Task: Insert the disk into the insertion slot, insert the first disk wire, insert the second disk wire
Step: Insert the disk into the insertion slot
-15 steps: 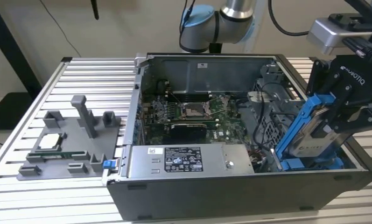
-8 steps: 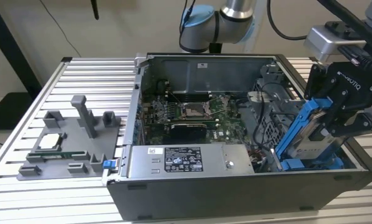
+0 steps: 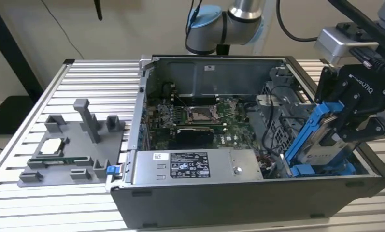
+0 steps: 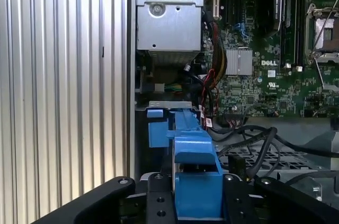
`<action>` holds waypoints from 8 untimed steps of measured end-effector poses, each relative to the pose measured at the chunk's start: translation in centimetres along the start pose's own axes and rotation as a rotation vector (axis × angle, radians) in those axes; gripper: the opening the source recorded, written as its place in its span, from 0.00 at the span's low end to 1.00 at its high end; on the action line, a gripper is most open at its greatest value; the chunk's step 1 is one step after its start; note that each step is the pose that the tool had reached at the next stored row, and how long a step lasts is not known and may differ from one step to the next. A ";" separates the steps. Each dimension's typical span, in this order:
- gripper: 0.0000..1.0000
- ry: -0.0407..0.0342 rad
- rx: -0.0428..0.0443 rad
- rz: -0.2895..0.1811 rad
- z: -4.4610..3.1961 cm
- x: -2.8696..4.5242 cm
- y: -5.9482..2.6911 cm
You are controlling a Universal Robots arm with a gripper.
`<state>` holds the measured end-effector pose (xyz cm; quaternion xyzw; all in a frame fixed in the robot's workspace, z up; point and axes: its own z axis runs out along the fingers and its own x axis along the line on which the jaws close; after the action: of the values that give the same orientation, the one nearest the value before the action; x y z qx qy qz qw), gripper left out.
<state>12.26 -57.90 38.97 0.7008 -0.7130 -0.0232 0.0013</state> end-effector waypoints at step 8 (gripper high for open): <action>0.00 -0.0003 0.0000 0.000 0.74 0.02 -0.03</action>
<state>12.27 -57.90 38.24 0.7008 -0.7129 -0.0233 0.0012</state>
